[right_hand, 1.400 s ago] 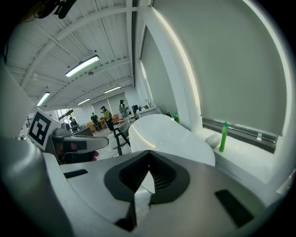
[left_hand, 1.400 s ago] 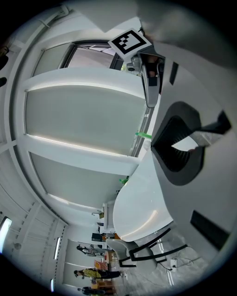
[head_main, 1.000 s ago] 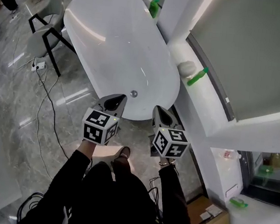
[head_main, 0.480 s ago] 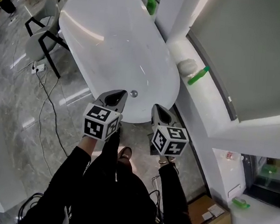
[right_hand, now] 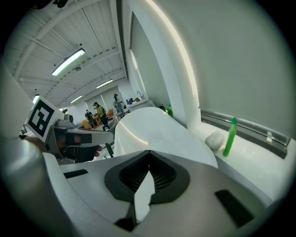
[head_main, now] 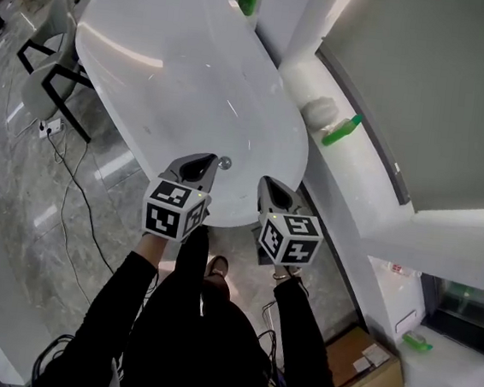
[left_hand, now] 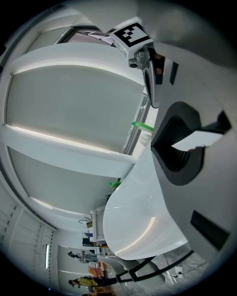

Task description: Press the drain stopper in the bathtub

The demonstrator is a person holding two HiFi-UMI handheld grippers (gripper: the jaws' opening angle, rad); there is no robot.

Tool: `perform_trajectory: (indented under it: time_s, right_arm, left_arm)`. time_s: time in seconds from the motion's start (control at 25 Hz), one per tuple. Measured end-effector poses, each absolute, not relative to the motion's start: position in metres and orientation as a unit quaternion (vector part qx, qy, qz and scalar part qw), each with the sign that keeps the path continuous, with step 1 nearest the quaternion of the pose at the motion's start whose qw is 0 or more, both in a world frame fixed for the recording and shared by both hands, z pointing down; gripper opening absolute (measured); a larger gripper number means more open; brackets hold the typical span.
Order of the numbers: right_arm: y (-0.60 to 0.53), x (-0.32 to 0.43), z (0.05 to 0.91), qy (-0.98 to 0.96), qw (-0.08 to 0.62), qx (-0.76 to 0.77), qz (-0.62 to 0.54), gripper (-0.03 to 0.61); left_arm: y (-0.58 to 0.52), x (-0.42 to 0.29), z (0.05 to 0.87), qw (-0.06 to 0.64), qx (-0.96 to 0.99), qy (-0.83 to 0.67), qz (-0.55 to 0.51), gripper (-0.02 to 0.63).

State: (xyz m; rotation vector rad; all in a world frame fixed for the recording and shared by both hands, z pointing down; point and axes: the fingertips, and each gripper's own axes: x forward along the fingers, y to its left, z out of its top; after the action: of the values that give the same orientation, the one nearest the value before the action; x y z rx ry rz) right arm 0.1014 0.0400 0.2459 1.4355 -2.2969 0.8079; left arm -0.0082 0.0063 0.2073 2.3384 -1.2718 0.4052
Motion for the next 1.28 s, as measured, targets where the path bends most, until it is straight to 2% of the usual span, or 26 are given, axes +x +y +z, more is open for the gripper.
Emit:
perform_trajectory:
  time_s: [0.72, 1.28]
  right_arm:
    - [-0.065, 0.086, 0.342, -0.758, 0.199, 0.521, 0.339, 0.002]
    - [-0.104, 0.085, 0.446, -0.735, 0.217, 0.521, 0.376, 0.002]
  left_arm:
    - [-0.115, -0.018, 0.328, 0.282, 0.844, -0.405, 0.210, 0.006]
    - [-0.149, -0.007, 0.454, 0.315, 0.833, -0.384, 0.244, 0.006]
